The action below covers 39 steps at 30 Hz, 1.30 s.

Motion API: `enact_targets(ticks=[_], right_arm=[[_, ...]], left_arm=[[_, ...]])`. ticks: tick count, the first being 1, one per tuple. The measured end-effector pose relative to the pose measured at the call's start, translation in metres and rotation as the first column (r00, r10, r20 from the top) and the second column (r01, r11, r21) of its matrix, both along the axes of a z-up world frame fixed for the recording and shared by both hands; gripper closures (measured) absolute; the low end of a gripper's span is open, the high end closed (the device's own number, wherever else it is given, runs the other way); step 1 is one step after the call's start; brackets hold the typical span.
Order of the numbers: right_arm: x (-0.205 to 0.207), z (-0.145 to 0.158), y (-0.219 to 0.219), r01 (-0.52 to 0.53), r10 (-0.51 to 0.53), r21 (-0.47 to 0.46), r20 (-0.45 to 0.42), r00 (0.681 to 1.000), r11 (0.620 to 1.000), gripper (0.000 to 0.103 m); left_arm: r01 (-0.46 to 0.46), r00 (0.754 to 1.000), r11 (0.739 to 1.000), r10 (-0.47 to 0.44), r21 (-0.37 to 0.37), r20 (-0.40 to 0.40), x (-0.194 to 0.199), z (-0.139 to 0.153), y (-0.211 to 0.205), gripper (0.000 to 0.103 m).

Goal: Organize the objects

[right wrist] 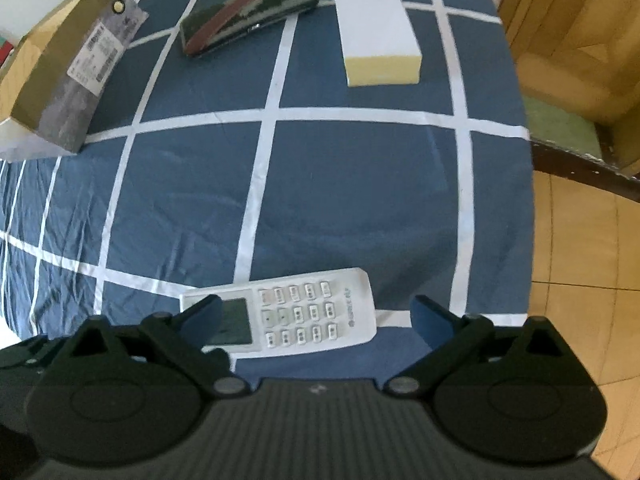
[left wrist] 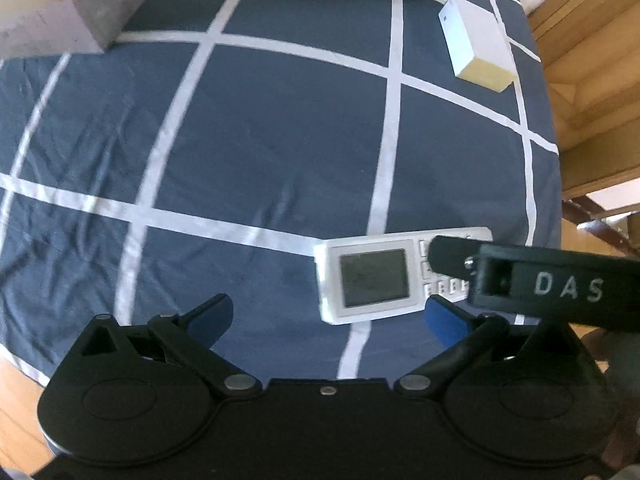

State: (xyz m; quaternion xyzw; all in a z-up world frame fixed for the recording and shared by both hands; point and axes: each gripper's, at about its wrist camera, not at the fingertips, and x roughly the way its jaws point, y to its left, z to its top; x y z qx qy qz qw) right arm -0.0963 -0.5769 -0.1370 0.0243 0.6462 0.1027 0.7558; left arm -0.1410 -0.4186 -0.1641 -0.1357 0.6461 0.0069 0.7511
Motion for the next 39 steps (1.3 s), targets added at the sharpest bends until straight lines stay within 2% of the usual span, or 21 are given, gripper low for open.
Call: enact_targets(ticks=[7, 12, 14, 18, 22, 33, 39], right_arm=[[0.009, -0.017, -0.003, -0.040, 0.042, 0.034, -0.041, 0.998, 0.999, 0.012], [0.014, -0.023, -0.001, -0.064, 0.066, 0.038, -0.059, 0.996, 0.997, 0.016], [0.015, -0.024, -0.001, -0.074, 0.076, 0.034, -0.063, 0.995, 0.997, 0.021], [0.019, -0.026, -0.001, -0.093, 0.096, 0.044, -0.072, 0.993, 0.995, 0.024], [0.021, -0.027, -0.002, -0.097, 0.103, 0.063, -0.092, 0.990, 0.993, 0.030], [0.021, -0.026, -0.005, -0.092, 0.098, 0.071, -0.092, 0.991, 0.993, 0.033], [0.023, -0.014, -0.003, -0.091, 0.097, 0.087, -0.072, 0.993, 0.992, 0.033]], left_arm=[[-0.011, 1.000, 1.000, 0.010, -0.020, -0.026, 0.009, -0.011, -0.008, 0.001], [-0.005, 0.999, 0.999, 0.004, -0.040, -0.040, 0.015, -0.016, -0.012, 0.007], [-0.006, 0.999, 0.999, 0.003, -0.051, -0.046, 0.016, -0.018, -0.012, 0.012], [-0.001, 0.999, 0.999, -0.002, -0.054, -0.046, 0.019, -0.017, -0.014, 0.015], [0.010, 0.999, 0.998, -0.013, -0.063, -0.048, 0.020, -0.015, -0.017, 0.025], [0.016, 0.999, 0.998, -0.019, -0.054, -0.050, 0.021, -0.014, -0.018, 0.026], [0.022, 0.999, 0.999, -0.024, -0.033, -0.034, 0.025, -0.001, -0.015, 0.026]])
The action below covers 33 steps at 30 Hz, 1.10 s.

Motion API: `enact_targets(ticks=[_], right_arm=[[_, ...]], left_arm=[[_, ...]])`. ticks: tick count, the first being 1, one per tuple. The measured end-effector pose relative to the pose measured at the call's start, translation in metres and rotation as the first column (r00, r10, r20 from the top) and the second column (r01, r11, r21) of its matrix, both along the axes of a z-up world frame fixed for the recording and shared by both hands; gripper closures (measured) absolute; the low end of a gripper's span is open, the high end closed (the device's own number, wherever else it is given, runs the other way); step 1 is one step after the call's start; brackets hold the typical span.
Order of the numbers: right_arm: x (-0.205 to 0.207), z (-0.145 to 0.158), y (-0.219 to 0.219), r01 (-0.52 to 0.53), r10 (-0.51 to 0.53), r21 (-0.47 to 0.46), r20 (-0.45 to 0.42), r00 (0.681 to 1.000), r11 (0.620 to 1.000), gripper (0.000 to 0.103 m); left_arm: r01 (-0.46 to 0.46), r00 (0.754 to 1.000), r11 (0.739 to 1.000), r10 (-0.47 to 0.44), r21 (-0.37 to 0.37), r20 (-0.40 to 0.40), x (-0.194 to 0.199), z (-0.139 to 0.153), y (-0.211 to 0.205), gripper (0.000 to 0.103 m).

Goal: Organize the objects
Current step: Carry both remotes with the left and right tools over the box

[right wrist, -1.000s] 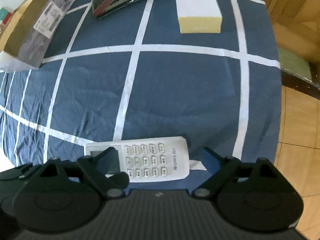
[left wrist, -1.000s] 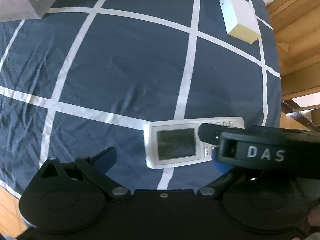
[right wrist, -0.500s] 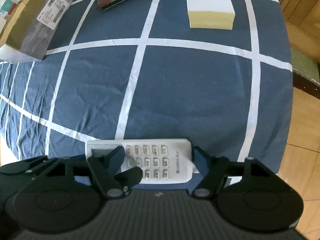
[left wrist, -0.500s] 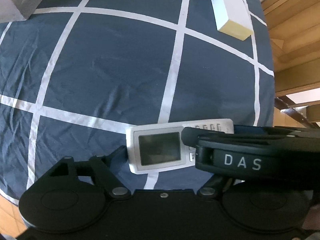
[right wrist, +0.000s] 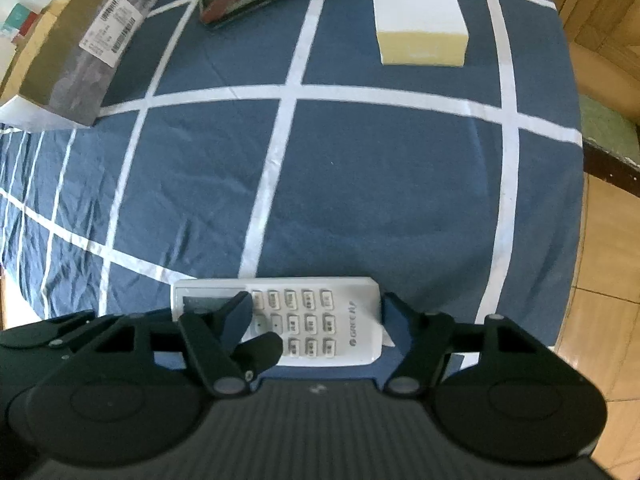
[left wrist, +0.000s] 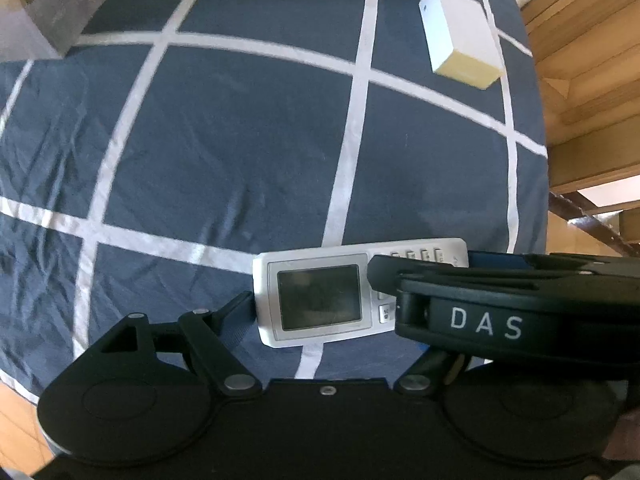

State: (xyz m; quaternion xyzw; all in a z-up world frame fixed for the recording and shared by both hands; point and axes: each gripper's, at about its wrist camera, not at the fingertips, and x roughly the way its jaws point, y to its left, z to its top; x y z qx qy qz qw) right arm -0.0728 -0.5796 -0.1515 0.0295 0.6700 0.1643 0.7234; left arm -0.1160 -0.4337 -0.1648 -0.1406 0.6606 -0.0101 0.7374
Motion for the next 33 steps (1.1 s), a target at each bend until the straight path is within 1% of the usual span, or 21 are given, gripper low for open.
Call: enact_targets(ticks=[6, 14, 22, 33], right_arm=[[0.007, 0.024, 0.013, 0.006, -0.007, 0.030, 0.039, 0.999, 1.000, 0.033], [0.023, 0.054, 0.049, 0.004, -0.010, 0.062, 0.097, 0.995, 0.998, 0.033], [0.048, 0.081, 0.106, 0.036, -0.046, 0.075, 0.147, 0.988, 0.997, 0.033], [0.076, 0.115, 0.203, 0.139, -0.158, 0.111, 0.185, 0.970, 0.984, 0.033]], left_arm=[[0.007, 0.999, 0.999, -0.009, 0.031, 0.039, 0.009, 0.027, 0.013, 0.026], [0.004, 0.995, 0.998, -0.010, 0.063, 0.096, 0.028, 0.059, 0.045, 0.026], [0.033, 0.988, 0.997, -0.043, 0.075, 0.147, 0.053, 0.084, 0.102, 0.026], [0.134, 0.971, 0.985, -0.153, 0.110, 0.186, 0.090, 0.121, 0.200, 0.026]])
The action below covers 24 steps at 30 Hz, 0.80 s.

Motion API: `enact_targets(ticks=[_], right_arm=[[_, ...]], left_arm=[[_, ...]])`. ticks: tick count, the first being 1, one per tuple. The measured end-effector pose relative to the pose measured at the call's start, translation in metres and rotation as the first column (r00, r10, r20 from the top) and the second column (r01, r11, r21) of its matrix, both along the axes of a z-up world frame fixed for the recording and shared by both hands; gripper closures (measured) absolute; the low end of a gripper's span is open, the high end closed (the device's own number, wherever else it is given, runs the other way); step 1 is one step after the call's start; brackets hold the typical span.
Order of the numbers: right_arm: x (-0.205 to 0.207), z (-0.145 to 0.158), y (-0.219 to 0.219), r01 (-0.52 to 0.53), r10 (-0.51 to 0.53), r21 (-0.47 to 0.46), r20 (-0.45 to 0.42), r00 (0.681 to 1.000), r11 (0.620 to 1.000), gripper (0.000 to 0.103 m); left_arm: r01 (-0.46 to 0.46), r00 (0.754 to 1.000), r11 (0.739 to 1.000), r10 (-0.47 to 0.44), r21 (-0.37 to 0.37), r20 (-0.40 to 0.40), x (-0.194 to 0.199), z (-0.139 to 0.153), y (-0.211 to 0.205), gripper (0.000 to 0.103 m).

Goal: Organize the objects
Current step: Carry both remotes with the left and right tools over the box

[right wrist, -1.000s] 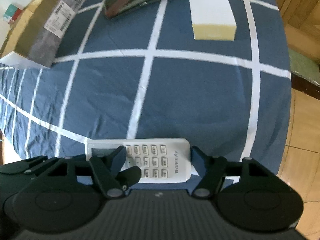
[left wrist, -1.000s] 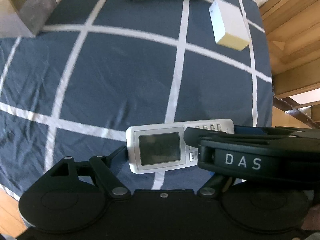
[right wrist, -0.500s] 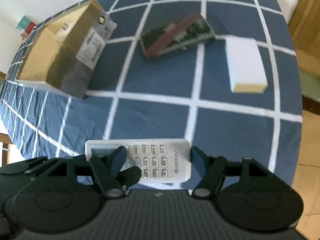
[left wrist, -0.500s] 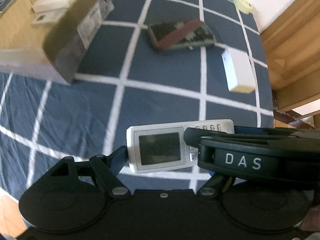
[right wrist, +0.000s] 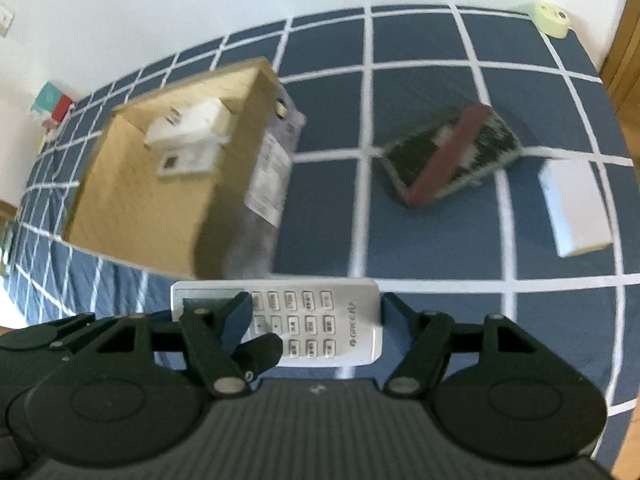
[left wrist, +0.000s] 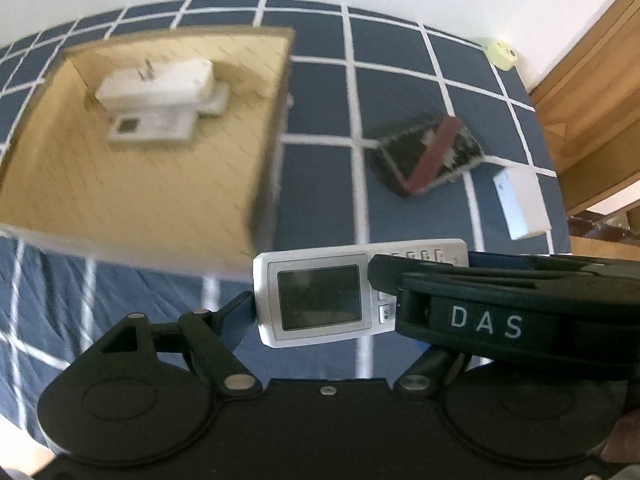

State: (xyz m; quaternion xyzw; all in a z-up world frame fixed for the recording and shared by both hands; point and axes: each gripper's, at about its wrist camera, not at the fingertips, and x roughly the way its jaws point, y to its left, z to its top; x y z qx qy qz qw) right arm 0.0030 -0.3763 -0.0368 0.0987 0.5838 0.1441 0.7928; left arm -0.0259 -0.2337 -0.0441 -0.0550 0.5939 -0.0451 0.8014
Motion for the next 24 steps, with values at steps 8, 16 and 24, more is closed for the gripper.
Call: enact_targets(ticks=[8, 16, 24], right_arm=[[0.014, 0.015, 0.063, 0.063, -0.063, 0.003, 0.023, 0.998, 0.998, 0.033], [0.035, 0.015, 0.116, 0.083, -0.083, -0.001, 0.023, 0.996, 0.997, 0.033], [0.065, 0.003, 0.159, 0.085, -0.085, -0.009, 0.001, 0.996, 0.996, 0.033]], left_arm=[[0.056, 0.998, 0.998, -0.056, 0.003, 0.020, 0.021, 0.014, 0.061, 0.026], [0.080, 0.997, 0.997, -0.080, 0.000, 0.020, 0.044, 0.015, 0.114, 0.026], [0.082, 0.997, 0.997, -0.082, -0.008, -0.001, 0.073, 0.003, 0.157, 0.026]])
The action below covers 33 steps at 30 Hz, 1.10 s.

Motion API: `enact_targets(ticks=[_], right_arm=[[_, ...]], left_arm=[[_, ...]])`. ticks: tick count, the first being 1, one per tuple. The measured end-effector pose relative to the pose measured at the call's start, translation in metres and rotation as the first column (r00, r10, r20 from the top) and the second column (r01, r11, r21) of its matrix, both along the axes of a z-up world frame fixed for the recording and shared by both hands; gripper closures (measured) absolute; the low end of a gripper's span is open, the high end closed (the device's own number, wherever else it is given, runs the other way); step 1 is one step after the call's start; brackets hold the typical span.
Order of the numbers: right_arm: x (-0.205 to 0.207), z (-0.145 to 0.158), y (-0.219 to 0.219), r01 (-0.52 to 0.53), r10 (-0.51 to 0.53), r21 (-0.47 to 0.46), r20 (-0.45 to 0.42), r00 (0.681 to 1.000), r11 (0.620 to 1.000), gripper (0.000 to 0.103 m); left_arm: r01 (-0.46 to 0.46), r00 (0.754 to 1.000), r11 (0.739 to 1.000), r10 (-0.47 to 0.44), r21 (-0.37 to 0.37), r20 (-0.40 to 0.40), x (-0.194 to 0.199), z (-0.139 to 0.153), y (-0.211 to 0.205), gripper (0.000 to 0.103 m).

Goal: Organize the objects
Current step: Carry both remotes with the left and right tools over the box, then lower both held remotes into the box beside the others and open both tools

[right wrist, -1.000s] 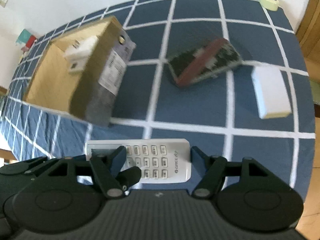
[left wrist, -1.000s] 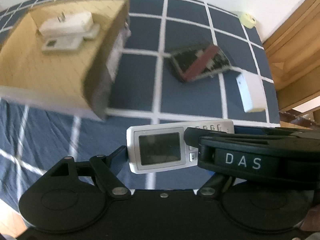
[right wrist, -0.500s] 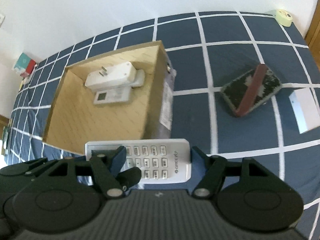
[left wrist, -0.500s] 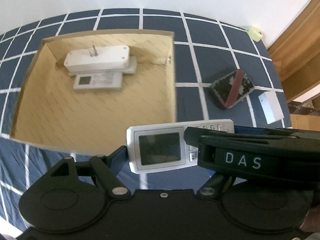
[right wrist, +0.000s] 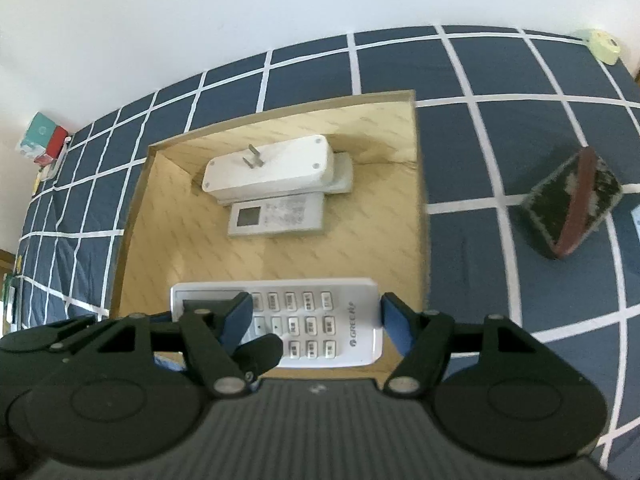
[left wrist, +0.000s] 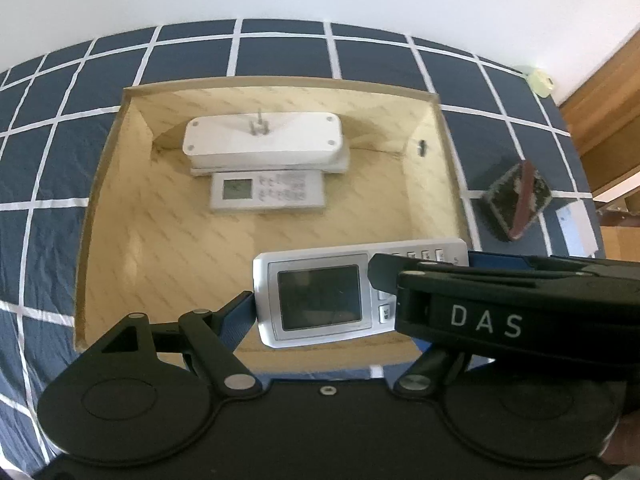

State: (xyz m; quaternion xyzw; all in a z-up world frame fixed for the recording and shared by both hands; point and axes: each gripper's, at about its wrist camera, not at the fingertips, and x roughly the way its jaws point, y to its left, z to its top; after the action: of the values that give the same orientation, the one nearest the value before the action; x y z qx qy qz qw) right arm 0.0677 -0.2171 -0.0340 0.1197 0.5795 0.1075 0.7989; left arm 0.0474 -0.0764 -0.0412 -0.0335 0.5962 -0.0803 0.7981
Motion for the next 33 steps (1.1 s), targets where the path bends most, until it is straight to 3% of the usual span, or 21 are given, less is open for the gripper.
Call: enact_targets(ticks=[20, 33], right_arm=[[0.083, -0.091, 0.047, 0.028, -0.033, -0.032, -0.178, 0.984, 0.999, 0.033], [0.096, -0.114, 0.056, 0.031, -0.041, -0.048, -0.235, 0.971, 0.998, 0.034]], left_arm=[[0.038, 0.984, 0.999, -0.041, -0.017, -0.171, 0.089, -0.092, 0.045, 0.027], [0.048, 0.973, 0.998, -0.054, -0.029, -0.225, 0.102, -0.114, 0.052, 0.027]])
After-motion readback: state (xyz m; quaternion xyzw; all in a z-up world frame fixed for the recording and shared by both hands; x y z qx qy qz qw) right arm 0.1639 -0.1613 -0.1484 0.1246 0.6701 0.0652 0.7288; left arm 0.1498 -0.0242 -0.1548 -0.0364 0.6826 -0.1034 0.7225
